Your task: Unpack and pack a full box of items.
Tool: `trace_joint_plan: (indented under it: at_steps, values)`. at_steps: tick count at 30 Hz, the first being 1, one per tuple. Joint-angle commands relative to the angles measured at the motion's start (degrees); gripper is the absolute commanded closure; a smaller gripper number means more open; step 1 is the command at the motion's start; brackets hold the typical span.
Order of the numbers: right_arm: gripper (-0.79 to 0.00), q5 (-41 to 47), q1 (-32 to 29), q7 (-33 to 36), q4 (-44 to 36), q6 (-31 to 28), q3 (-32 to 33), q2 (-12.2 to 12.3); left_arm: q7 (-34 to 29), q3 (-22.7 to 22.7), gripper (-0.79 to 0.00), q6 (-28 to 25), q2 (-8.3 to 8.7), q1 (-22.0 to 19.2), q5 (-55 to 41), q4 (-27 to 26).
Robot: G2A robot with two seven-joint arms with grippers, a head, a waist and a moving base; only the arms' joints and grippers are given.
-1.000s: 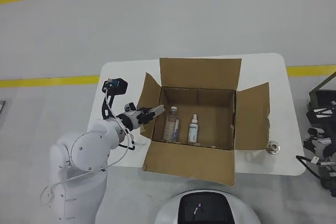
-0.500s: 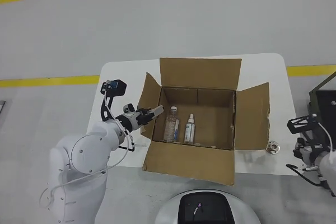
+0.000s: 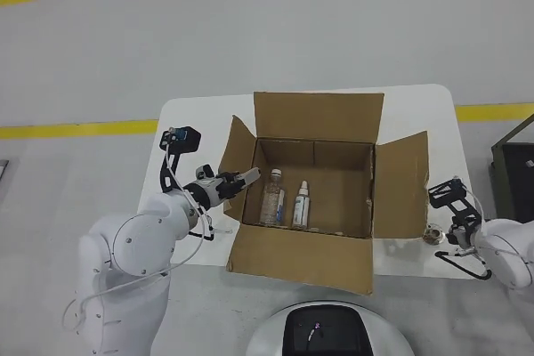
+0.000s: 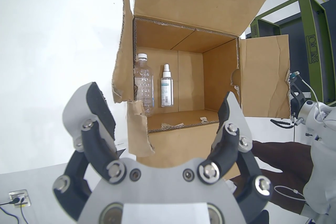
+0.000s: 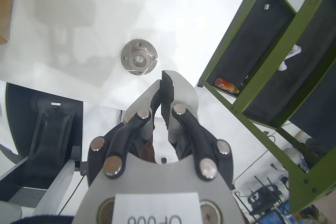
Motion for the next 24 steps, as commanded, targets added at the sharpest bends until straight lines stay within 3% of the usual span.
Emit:
trace_joint_plan:
  at_steps: [1,6,24]
  values:
    - [-0.175,0.39,0.48,-0.12,0.81,-0.06,-0.62,-0.05,0.00,0.00,-0.785,0.00,0.00,0.00,0.00,0.00]
    - [-0.256,2.53,1.30,-1.01,2.80,-0.07,-1.11,-0.16,0.00,0.00,-0.785,0.00,0.00,0.00,0.00,0.00]
    - [-0.326,4.12,1.72,-4.84,8.14,-0.92,-2.41,-0.14,0.00,0.00,-0.785,0.00,0.00,0.00,0.00,0.00]
